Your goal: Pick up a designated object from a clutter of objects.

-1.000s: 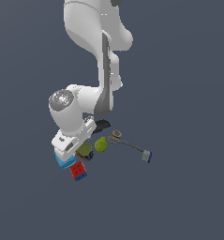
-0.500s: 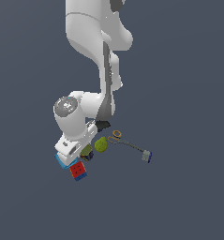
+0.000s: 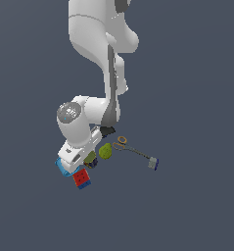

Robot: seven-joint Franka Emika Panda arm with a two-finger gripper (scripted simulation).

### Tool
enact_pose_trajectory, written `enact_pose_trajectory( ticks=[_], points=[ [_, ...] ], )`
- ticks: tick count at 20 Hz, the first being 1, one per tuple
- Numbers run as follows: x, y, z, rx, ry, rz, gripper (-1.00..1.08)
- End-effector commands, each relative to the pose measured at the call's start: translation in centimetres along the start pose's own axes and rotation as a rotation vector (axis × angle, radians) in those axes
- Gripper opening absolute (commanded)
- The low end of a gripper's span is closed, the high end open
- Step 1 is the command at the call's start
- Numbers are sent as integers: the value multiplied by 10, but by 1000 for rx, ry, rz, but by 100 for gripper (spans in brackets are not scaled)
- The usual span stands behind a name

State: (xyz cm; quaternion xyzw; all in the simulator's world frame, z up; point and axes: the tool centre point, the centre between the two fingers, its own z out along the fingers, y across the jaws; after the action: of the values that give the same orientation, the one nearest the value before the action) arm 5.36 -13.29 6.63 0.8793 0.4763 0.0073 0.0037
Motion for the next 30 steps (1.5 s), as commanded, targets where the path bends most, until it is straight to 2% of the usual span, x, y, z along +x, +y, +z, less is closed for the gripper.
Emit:
enact_pose_trajectory(
  ticks=[1, 7, 14, 30],
  points=[
    [0, 0, 0, 0, 0, 0, -100],
    [-1, -4, -10, 0, 0, 0, -100],
    [-3, -18, -41, 2, -1, 2, -100],
    [-11, -74, -178, 7, -6, 7, -100]
  ],
)
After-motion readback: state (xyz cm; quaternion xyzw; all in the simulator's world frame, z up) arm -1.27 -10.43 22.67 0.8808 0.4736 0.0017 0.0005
